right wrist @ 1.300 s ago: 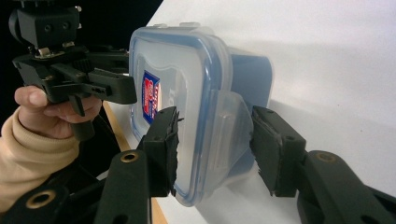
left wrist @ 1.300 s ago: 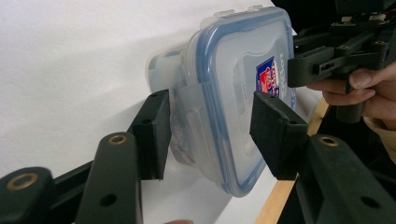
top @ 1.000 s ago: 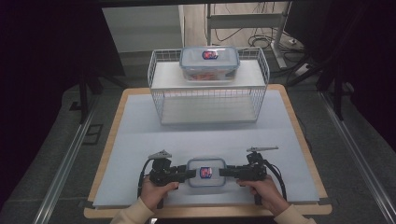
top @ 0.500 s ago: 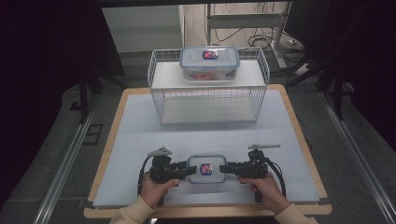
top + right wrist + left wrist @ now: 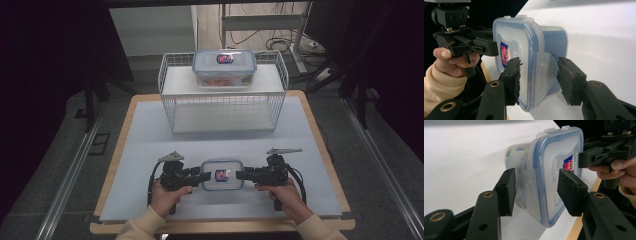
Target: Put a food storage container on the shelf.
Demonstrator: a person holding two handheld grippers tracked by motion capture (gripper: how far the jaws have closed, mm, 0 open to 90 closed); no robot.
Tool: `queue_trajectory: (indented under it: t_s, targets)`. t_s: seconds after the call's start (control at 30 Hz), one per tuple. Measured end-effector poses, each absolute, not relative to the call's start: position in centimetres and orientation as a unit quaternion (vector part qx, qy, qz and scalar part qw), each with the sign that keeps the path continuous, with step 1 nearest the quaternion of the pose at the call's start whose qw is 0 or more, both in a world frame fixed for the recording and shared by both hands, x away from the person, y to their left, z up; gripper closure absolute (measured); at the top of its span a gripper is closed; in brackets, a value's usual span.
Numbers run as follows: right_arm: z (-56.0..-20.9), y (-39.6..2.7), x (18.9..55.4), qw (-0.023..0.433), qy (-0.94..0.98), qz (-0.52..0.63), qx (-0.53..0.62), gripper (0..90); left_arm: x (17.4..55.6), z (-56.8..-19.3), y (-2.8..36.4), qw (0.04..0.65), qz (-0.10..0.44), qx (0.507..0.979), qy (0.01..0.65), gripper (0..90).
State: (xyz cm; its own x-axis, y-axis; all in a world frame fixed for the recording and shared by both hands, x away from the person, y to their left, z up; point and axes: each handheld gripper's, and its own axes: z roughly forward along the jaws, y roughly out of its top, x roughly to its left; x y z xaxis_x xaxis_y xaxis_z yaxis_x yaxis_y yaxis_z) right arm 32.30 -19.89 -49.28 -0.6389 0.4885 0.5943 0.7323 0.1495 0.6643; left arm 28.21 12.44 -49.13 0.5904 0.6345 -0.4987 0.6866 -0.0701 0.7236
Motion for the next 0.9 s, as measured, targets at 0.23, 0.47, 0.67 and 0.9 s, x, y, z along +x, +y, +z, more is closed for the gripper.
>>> queue_trajectory:
  t_s: [0.23,0.47,0.67,0.9]
  targets:
    - [-47.7,-19.9,33.0,0.105,-0.751,-0.517,-0.398,53.9,29.0,-47.7,12.4,0.519,-0.018,0.729,0.446,50.5]
    - [-45.7,-20.0,33.8,0.089,-0.752,-0.525,-0.388,53.9,30.0,-45.6,12.3,0.527,-0.008,0.729,0.436,50.7]
    - [-43.6,-20.1,34.7,0.073,-0.752,-0.535,-0.377,53.9,30.9,-43.6,12.3,0.534,0.006,0.729,0.428,50.8]
    - [-41.5,-20.2,35.7,0.059,-0.749,-0.547,-0.369,53.8,32.1,-41.3,12.1,0.541,0.023,0.731,0.416,50.8]
